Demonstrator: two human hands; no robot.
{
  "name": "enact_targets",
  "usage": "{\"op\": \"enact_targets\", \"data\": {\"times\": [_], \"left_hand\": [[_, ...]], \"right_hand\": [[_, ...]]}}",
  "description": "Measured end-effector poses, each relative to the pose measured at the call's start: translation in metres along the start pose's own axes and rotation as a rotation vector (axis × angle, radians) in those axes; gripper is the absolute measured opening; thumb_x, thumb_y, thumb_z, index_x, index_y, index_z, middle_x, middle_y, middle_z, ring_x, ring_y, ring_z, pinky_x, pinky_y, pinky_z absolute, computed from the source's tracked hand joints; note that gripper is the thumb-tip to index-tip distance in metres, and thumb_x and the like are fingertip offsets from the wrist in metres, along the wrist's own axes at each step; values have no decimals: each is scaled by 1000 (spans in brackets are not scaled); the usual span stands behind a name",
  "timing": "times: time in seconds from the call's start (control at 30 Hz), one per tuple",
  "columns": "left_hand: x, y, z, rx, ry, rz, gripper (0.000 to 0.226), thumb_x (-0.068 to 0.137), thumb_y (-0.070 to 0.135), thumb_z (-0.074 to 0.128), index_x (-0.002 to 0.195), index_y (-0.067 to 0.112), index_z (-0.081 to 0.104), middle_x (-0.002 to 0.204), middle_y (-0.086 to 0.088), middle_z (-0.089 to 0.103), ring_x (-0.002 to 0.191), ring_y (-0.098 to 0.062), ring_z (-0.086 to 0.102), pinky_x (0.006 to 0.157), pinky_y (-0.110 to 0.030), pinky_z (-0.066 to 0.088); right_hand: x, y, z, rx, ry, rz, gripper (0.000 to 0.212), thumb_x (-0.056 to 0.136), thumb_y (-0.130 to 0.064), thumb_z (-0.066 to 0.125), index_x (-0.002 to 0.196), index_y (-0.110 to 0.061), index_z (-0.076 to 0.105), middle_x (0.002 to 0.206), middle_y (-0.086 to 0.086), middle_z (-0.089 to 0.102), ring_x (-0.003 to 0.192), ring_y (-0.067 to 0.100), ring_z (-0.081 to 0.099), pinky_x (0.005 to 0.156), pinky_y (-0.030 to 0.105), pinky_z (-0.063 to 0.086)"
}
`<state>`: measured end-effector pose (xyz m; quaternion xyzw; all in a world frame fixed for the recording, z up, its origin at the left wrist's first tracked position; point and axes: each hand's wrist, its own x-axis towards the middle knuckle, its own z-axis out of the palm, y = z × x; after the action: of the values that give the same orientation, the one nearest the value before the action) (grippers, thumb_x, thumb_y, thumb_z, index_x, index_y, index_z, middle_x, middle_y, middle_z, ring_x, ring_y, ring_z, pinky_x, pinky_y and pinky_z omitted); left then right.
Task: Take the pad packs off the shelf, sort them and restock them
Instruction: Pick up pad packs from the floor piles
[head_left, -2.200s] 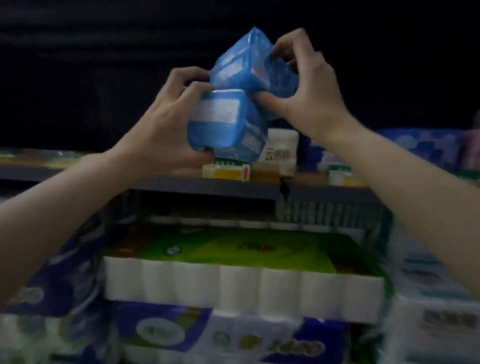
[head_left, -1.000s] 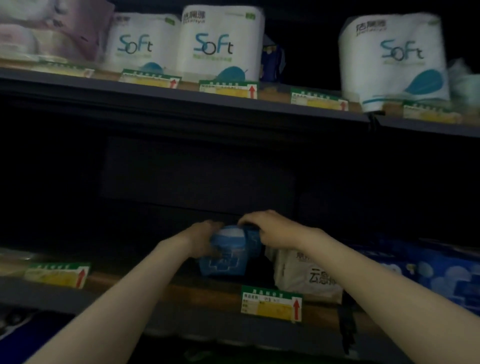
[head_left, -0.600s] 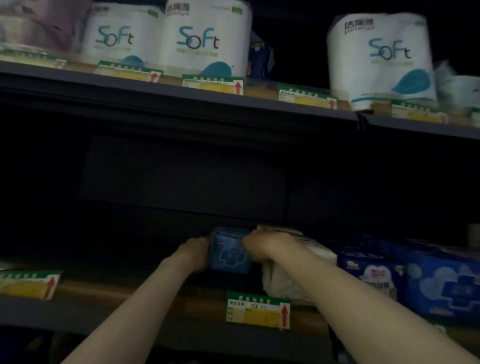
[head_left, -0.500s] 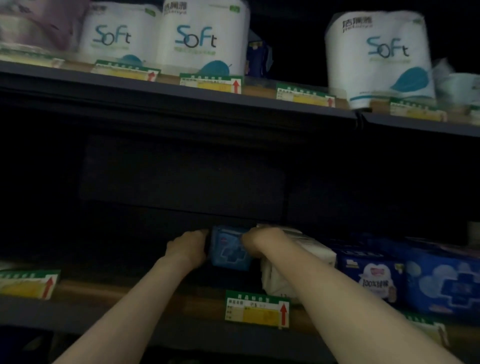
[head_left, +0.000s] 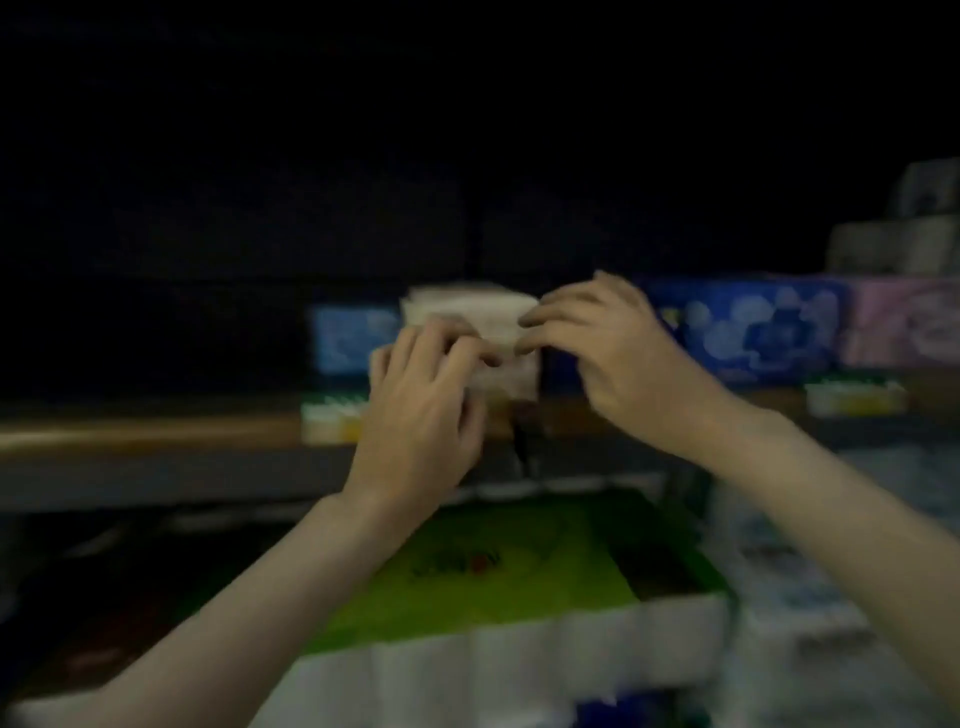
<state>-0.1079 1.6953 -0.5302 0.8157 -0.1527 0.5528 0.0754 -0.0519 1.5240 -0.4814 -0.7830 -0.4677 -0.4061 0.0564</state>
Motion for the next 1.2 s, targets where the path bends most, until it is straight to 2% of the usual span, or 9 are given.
{"op": "enact_targets", "data": {"times": [0.07,0.17,0.33,0.53,0.67,0.77,0.9,1.07,1.2], "left_hand": [[-22,43,33,-71,-92,148,28,75,14,43,100,13,55,107,-6,50,97,-20,44,77,-30,28],[-72,110,98,-149,-298,241,29,74,16,41,102,15,50,107,-5,50,94,-22,46,77,-32,29],[-149,227,214,-190,-687,303,34,71,25,37,101,18,50,101,-6,58,88,-23,56,74,-33,36],[-212,346,298,-270,-828,362,35,69,20,38,93,12,62,95,-9,62,78,-27,61,74,-35,31],[-252,385,335,-275,-999,398,37,70,22,38,97,13,61,100,-8,61,82,-27,60,72,-33,30],[-282,399,359,-243,-1061,396,40,67,22,35,98,13,59,100,-7,60,78,-26,58,70,-32,31],[-317,414,375,-234,-1131,377,39,64,22,33,95,15,56,98,-6,60,75,-24,58,63,-31,48],[-342,425,386,-254,-1197,293,39,57,20,52,95,15,60,95,-6,60,73,-26,60,59,-33,47],[-349,443,393,-239,-1337,142,70,81,39,58,141,19,29,140,0,34,122,-24,40,92,-33,34]], "right_hand": [[-72,28,-9,89,129,58,40,73,1,36,91,-7,70,96,7,69,98,26,56,92,41,36],[-181,64,-1,147,56,259,35,71,-1,37,84,-5,69,82,9,68,86,22,50,76,34,36],[-380,142,55,148,-262,525,49,68,-13,25,91,-7,67,104,16,63,93,36,60,82,44,45],[-554,184,83,237,-404,701,45,66,-7,28,88,-6,67,93,12,66,87,32,63,79,39,48],[-664,199,99,103,-974,915,56,86,0,43,141,-5,35,149,15,30,132,30,37,105,39,34],[-714,201,114,50,-1306,924,71,94,-6,42,150,-13,0,158,4,-6,145,26,10,113,36,21],[-743,202,138,-77,-1361,863,76,93,-8,44,150,-18,-5,158,-2,-7,145,25,2,114,41,15],[-745,201,152,-158,-1249,778,67,91,-24,52,147,-18,14,150,2,22,138,25,20,110,44,20],[-737,180,157,261,-1014,763,71,78,-44,68,134,-13,37,130,5,45,124,24,39,101,37,31]]}}
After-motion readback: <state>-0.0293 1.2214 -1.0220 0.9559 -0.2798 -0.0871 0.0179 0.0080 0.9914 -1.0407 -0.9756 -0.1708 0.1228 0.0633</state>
